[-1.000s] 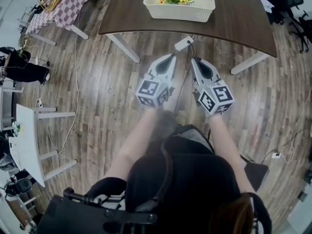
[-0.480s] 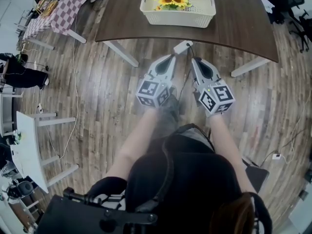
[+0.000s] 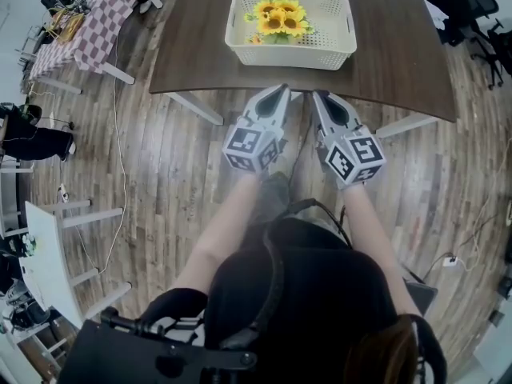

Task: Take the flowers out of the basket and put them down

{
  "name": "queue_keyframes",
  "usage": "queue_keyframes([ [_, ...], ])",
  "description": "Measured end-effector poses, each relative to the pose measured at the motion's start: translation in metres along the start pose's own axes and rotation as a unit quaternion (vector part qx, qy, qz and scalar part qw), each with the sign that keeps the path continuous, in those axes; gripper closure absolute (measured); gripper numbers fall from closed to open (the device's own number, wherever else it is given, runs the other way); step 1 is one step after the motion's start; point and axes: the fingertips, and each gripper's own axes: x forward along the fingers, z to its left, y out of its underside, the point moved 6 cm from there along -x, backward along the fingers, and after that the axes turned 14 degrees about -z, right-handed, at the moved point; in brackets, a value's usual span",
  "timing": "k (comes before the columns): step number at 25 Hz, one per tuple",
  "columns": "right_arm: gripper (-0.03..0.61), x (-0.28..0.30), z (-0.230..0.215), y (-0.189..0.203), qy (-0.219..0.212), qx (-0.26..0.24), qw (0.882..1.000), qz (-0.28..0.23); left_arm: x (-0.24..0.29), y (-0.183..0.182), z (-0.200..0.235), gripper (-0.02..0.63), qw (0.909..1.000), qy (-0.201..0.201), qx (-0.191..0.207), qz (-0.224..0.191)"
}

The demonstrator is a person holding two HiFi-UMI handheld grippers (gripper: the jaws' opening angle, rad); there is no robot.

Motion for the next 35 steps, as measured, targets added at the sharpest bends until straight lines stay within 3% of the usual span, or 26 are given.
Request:
queue_keyframes([
  [19, 0.575, 0.097, -0.034, 0.0, 0.012, 0.001, 1.0, 0.012, 0.074, -0.008, 0.078, 0.601, 0.9998, 0.014, -0.008, 0.008],
  [28, 0.575, 0.145, -0.039, -0.004, -0.005, -0.017, 1.0, 0.014, 0.103, -0.021, 0.103, 0.601, 0.9994, 0.032, -0.006, 0.009],
  [35, 0.575, 0.165, -0.052, -0.011, -0.015, -0.025, 0.999, 0.021, 0.116, -0.031, 0.116, 0.601, 0.9998, 0.02, -0.004, 0.0],
])
